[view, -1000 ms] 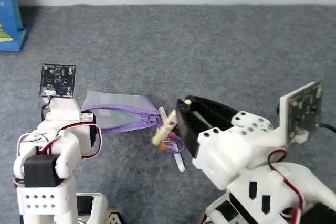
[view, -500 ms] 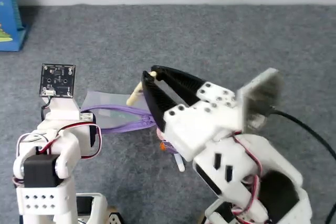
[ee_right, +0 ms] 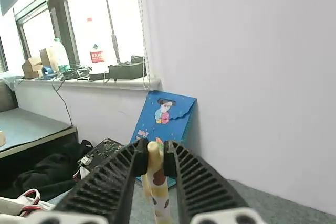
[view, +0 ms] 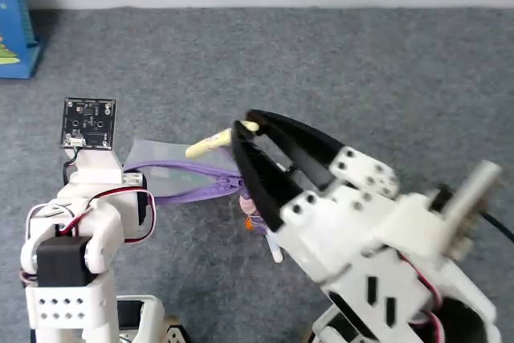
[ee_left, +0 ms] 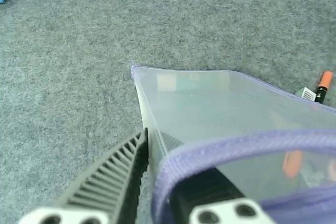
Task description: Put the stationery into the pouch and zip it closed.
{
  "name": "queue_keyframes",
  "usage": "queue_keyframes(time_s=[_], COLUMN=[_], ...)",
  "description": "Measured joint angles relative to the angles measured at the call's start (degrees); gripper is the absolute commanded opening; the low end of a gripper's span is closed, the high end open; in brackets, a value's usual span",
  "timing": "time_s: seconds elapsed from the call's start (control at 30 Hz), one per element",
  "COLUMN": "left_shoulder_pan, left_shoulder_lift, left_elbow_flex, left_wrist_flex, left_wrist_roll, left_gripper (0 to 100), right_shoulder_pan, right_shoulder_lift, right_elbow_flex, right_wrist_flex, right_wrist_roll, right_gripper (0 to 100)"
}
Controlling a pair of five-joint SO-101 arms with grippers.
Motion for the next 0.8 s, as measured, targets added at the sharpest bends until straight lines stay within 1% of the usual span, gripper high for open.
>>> queue_keyframes(time_s=[0.07,0.23,0.33,0.43,0.53,0.67,0.8], left_shoulder_pan=[0.00,0.00,0.00,0.00,0.00,0.00,0.00], left_shoulder_lift=[0.00,0.00,0.00,0.00,0.00,0.00,0.09], left_elbow_flex=[0.00,0.00,0.00,0.00,0.00,0.00,0.00], left_wrist_flex=[0.00,0.00,0.00,0.00,0.00,0.00,0.00], left_wrist_roll=[0.00,0.00,0.00,0.00,0.00,0.00,0.00], left_gripper=[1,1,1,1,1,1,1], right_shoulder_pan=[0.09,-4.84,-5.36,-5.45,-5.63,-2.55,-2.11], right_shoulder_lift=[-0.79,-1.49,-1.58,-1.32,-1.58,-1.58,-1.58], right_elbow_flex=[0.00,0.09,2.64,7.12,12.04,17.14,20.92], right_wrist_flex=[0.79,6.07,5.89,3.87,-0.53,-6.07,-7.91], right_wrist_roll=[0.00,0.00,0.00,0.00,0.18,0.35,2.29], right_gripper=[0.8,0.8,0.8,0.8,0.8,0.8,0.8])
